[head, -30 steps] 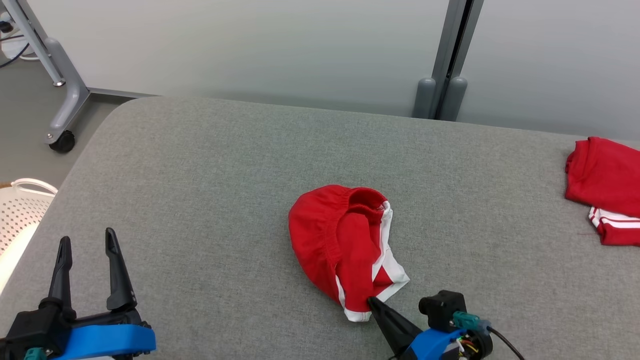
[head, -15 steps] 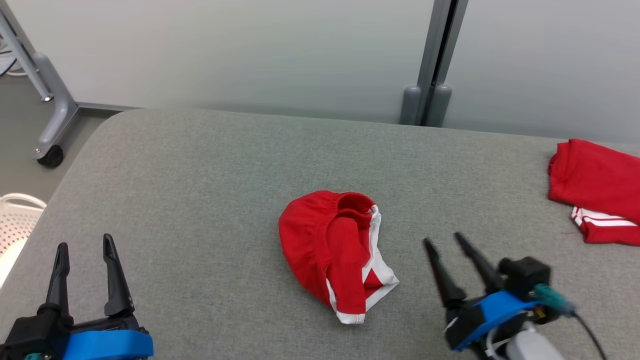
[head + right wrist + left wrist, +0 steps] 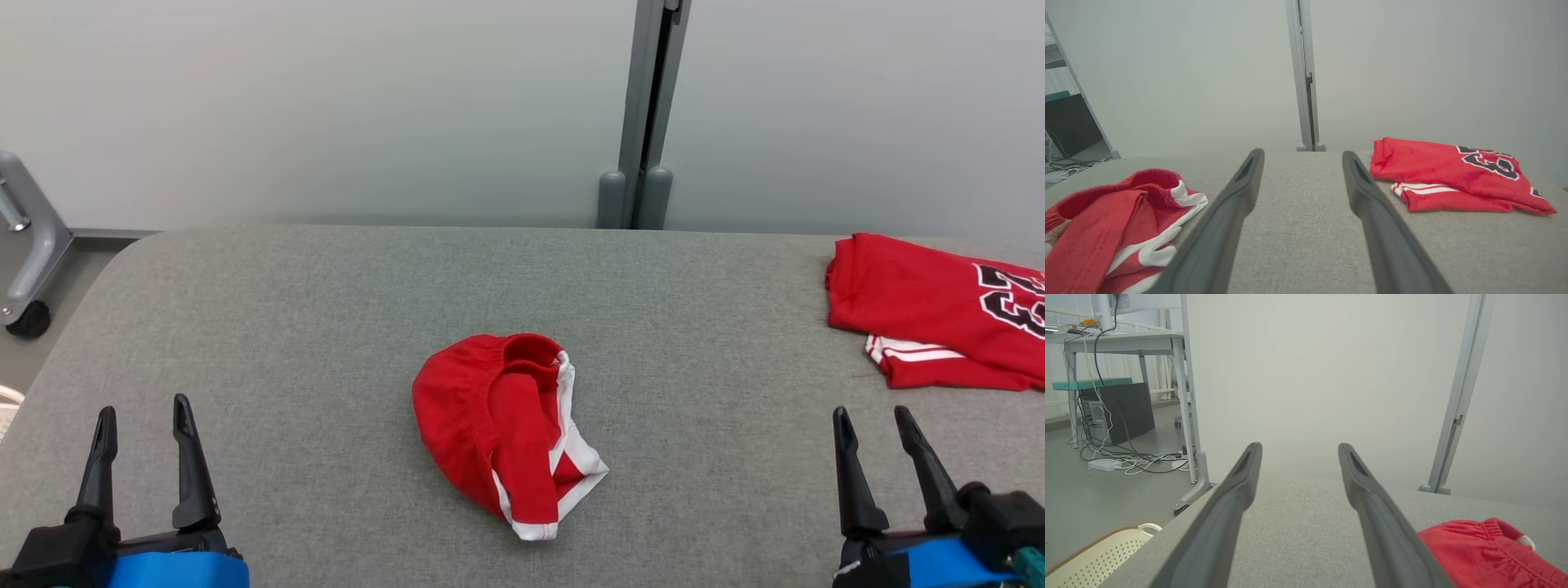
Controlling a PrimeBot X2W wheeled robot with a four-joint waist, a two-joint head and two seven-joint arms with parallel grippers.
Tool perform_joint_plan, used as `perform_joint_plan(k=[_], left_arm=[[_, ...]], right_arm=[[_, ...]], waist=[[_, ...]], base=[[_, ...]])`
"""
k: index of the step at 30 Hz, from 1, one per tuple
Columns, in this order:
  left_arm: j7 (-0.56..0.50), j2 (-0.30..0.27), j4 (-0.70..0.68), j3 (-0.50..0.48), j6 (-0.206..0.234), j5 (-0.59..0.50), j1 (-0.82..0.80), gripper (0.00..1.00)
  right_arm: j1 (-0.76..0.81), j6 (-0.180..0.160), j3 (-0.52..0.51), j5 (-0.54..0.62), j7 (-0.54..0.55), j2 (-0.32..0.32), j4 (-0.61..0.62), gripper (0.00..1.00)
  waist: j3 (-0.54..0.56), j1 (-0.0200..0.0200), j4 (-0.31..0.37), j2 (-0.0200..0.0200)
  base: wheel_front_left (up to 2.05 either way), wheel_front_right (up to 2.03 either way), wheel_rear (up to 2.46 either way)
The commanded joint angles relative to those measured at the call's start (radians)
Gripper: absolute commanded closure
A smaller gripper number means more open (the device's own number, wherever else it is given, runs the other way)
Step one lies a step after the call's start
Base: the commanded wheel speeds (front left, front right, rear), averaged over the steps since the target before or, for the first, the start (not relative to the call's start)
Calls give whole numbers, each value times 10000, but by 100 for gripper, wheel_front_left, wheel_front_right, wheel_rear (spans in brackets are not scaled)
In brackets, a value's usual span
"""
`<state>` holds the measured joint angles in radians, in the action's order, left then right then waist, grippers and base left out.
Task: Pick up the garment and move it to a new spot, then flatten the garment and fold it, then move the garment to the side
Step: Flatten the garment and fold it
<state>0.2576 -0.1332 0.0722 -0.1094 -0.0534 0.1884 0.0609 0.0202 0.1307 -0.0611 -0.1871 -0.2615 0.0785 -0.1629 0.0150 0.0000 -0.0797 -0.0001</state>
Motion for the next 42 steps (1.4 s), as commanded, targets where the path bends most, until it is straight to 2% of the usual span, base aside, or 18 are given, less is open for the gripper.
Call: perform_joint_plan(k=[1,15,31,36,42], left_arm=[[-33,-88,-56,57,-26,41,152,0],[-578,-266,-345,298,-183,219,434,0],[-684,-335,-444,415,-49,364,542,0],[-676,-328,-464,443,1,377,453,0],[-581,-266,-347,554,19,418,212,0]], right_arm=[[248,1,-34,95,-43,-46,124,0],[830,1,-116,142,484,-272,221,0],[908,1,123,-26,700,-282,79,0],[571,1,1103,-48,877,-284,21,0],[-215,1,3493,-362,1179,-273,-579,0]], waist=[[47,0,56,1],[174,0,194,1],[220,0,149,1],[151,0,105,1],[-38,0,-82,1]], base=[[0,0,0],[0,0,0],[0,0,0],[0,0,0],[0,0,0]])
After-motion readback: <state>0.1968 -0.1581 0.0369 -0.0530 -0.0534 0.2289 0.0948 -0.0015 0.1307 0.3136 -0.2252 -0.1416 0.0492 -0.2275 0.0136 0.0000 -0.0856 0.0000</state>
